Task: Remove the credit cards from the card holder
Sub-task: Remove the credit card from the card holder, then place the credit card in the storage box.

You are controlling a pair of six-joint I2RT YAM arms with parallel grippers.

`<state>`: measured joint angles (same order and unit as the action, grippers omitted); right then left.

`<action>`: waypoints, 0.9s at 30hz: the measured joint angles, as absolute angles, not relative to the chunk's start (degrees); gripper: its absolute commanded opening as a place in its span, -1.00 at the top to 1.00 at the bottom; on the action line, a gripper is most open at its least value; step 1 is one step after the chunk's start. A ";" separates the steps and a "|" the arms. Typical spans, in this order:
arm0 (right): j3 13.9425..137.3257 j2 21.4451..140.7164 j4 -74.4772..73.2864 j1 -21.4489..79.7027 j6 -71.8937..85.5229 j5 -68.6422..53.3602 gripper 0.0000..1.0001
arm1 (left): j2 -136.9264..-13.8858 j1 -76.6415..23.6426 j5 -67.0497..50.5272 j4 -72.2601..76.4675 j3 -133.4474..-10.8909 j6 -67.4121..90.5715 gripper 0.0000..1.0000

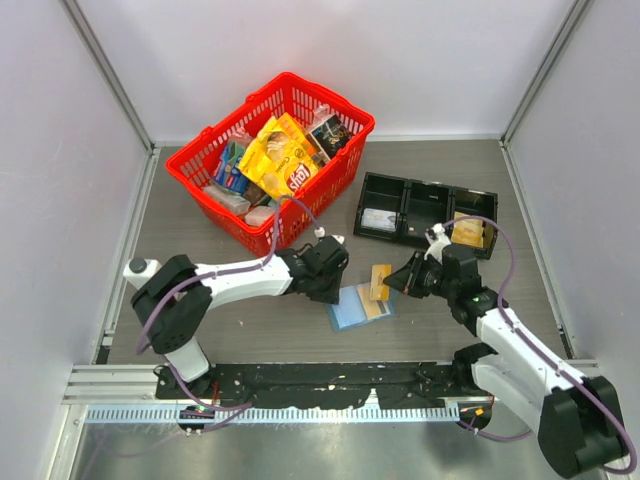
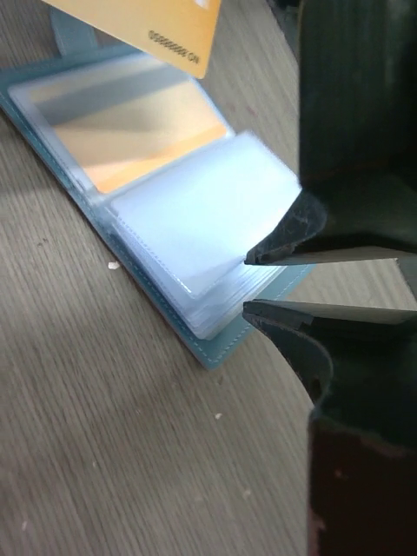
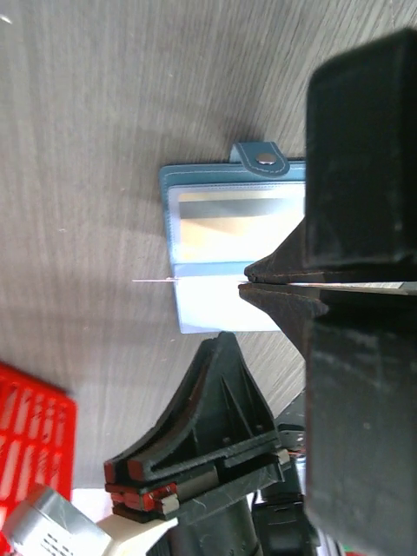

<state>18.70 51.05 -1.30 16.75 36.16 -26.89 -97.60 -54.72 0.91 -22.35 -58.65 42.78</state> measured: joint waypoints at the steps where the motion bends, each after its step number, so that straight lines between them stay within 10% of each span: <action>1: 19.35 49.39 -2.70 16.75 36.23 -25.85 0.98 | -96.42 -54.72 1.54 -22.85 -58.65 42.68 0.27; 10: 27.59 40.45 -6.68 15.51 39.72 -14.90 0.98 | -77.62 -52.23 10.85 -30.28 -65.69 36.88 -0.80; 27: 27.92 42.98 2.37 12.67 55.40 29.76 0.98 | -43.05 -46.41 43.81 -30.30 -61.36 21.30 -0.99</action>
<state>27.92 42.98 2.37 12.67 55.40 29.76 -43.05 -46.41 43.81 -30.30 -61.36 21.30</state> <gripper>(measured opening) 0.029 0.994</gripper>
